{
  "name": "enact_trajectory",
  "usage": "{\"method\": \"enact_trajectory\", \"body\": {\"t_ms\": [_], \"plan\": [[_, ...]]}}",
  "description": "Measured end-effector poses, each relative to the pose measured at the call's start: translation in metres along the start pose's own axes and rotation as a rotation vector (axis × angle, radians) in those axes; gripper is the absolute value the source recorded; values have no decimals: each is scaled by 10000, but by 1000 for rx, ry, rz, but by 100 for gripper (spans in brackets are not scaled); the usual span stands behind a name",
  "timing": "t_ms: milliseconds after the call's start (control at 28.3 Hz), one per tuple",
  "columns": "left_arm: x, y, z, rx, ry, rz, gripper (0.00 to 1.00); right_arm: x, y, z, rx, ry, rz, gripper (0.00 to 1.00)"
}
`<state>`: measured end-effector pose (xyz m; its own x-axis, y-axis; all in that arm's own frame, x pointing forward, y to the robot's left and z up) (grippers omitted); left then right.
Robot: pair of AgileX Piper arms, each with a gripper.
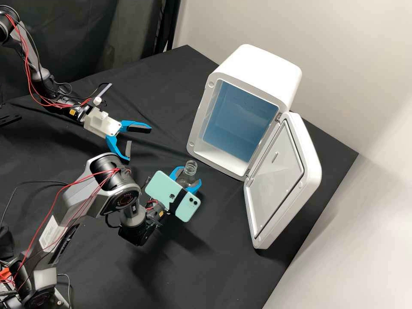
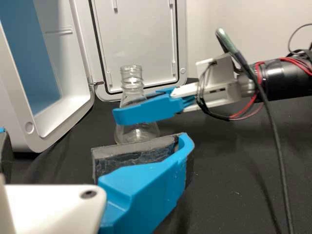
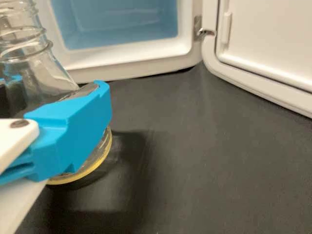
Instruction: Place the flask in the incubator
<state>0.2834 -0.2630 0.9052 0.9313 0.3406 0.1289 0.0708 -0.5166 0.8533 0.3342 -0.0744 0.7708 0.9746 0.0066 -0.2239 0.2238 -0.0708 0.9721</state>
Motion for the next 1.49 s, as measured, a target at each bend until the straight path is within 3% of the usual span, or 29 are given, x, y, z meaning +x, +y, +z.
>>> {"method": "enact_trajectory", "body": {"t_ms": [248,672,814,1238,1309,1486], "plan": [[-1,1,-4,0,1,0,100,190,69,-18,0,11,50,0],[-11,10,-38,-2,13,4,100,337,169,-63,-11,10,67,0],[-11,10,-38,-2,13,4,100,407,235,-124,14,10,97,0],[-25,18,-86,-5,27,7,100,698,466,-329,-10,56,146,0],[-25,18,-86,-5,27,7,100,755,497,-328,5,55,154,0],[-25,18,-86,-5,27,7,100,901,517,-341,8,38,152,0]]}}
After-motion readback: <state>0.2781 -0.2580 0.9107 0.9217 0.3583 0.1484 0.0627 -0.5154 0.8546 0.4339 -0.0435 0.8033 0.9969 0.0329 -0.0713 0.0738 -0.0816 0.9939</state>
